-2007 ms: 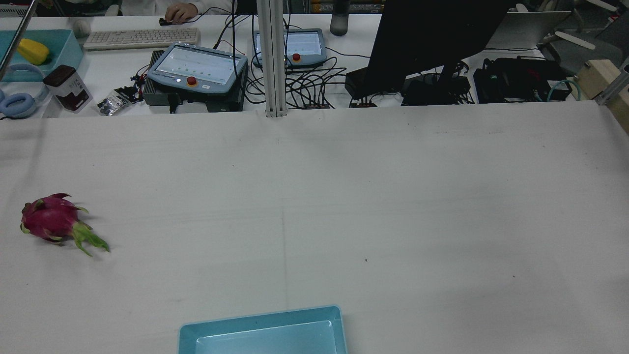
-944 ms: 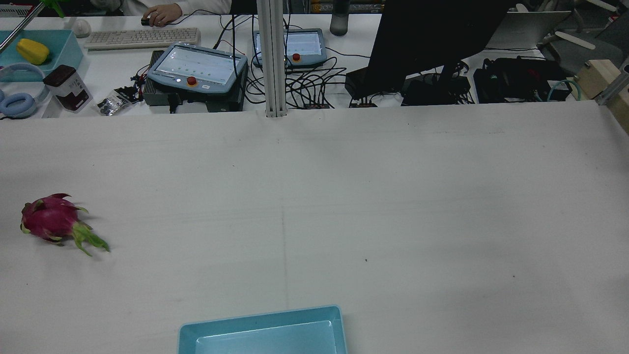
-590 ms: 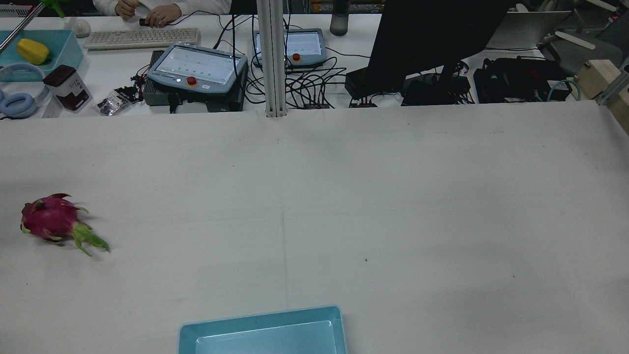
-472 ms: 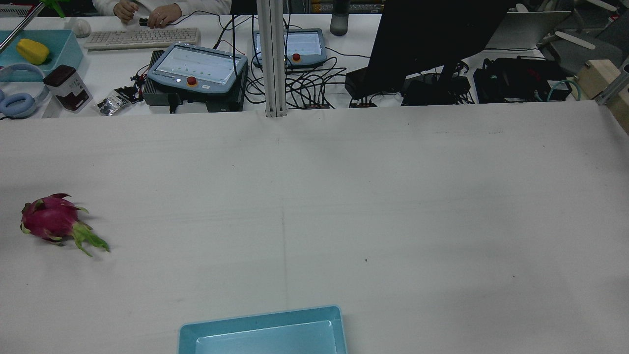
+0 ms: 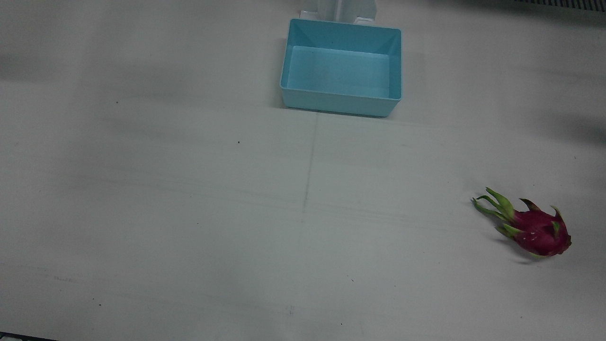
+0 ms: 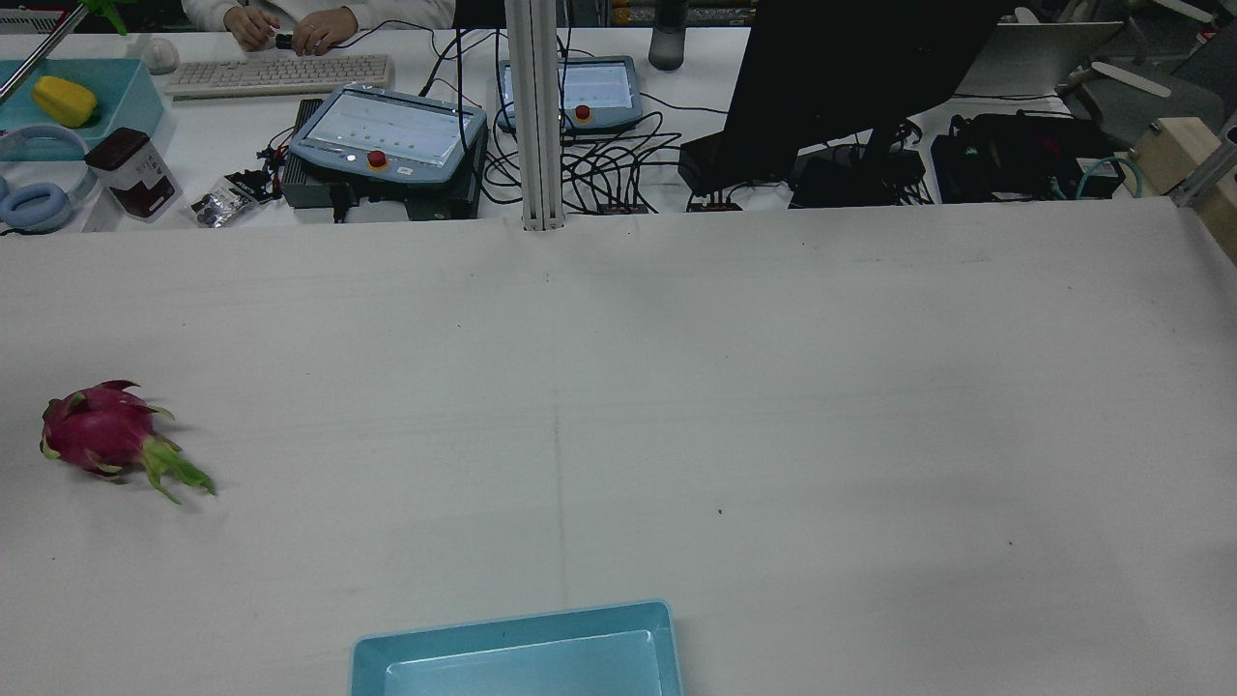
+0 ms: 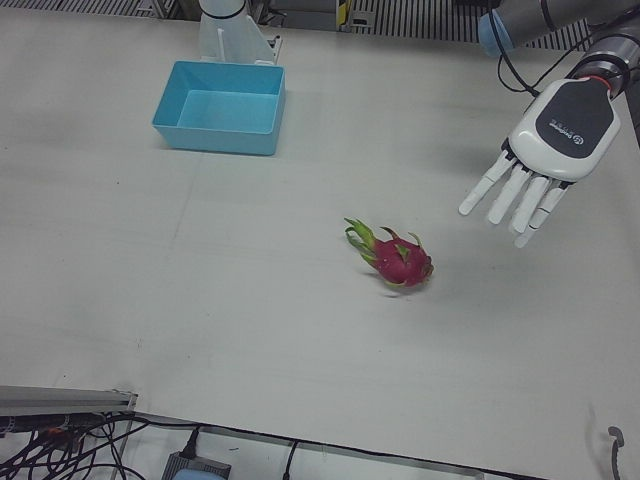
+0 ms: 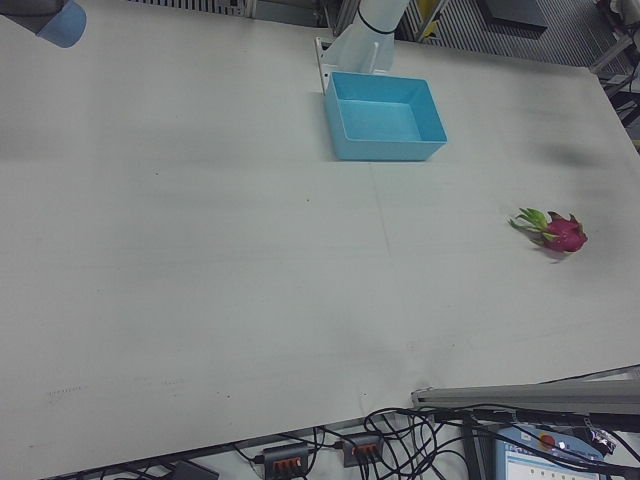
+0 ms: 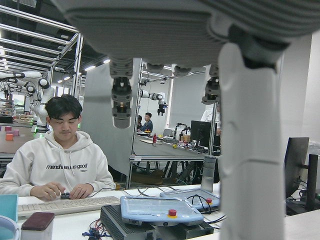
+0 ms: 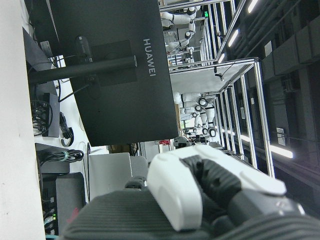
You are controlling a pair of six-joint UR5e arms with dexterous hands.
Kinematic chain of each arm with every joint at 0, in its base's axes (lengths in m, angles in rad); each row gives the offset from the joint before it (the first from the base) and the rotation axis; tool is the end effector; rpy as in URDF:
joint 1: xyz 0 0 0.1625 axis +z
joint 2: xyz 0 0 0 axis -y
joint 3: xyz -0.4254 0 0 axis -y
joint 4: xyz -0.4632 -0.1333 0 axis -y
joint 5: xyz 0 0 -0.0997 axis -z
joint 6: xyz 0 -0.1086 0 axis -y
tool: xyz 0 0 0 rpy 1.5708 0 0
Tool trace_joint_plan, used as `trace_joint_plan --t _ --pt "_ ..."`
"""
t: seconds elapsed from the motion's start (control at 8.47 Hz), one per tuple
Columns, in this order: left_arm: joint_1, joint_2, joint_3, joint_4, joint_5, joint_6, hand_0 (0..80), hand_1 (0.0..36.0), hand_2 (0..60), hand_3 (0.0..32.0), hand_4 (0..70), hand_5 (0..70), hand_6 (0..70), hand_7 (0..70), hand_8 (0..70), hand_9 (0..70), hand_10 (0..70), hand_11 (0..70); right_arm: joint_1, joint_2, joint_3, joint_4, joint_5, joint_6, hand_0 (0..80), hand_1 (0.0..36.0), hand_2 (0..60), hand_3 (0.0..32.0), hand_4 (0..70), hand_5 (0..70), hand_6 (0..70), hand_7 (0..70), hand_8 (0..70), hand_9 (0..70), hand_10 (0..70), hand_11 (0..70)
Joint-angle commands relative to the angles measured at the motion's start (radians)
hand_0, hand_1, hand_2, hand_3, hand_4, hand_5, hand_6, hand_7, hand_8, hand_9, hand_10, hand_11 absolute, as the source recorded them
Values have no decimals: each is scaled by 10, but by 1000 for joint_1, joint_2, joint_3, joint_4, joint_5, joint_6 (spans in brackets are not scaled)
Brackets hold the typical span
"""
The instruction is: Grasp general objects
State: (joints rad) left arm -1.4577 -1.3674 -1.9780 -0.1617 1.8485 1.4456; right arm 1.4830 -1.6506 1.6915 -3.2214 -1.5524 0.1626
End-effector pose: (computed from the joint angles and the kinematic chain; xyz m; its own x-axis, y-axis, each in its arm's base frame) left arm -0.0463 -0.5093 0.5412 -0.1557 0.3070 -0.9389 0.9144 0.4044 -0.0194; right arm 0.0880 -0.5433 0.6715 -0.9850 0.0622 -0.1611 0.1581 -0.0495 -0.9862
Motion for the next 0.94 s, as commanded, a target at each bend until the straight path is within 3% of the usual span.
trace_joint_plan --t 0.0,0.12,0.24,0.35,0.47,0.83 --pt "5 8 4 -106 -44 65 606 223 0 88 87 0 0 0 0 0 32 73 -1 0 -1 0 0 0 0 0 0 0 0 0 0 0 0 0 0 0" --pt "23 7 5 -126 -45 93 611 226 0 96 82 0 0 0 0 0 30 71 -1 0 -1 0 0 0 0 0 0 0 0 0 0 0 0 0 0 0" --pt "98 4 5 -133 -43 111 628 237 0 120 77 0 0 0 0 0 29 70 0 0 0 0 0 0 0 0 0 0 0 0 0 0 0 0 0 0" --pt "156 2 5 -130 -43 155 628 237 0 120 77 0 0 0 0 0 29 70 0 0 -1 0 0 0 0 0 0 0 0 0 0 0 0 0 0 0" --pt "218 2 7 -119 -45 176 636 247 0 158 66 0 0 0 0 0 30 73 -1 0 -1 2 0 0 0 0 0 0 0 0 0 0 0 0 0 0" --pt "241 -1 82 -146 -35 191 619 235 0 160 73 0 0 0 0 0 33 76 -1 0 -1 2 0 0 0 0 0 0 0 0 0 0 0 0 0 0"
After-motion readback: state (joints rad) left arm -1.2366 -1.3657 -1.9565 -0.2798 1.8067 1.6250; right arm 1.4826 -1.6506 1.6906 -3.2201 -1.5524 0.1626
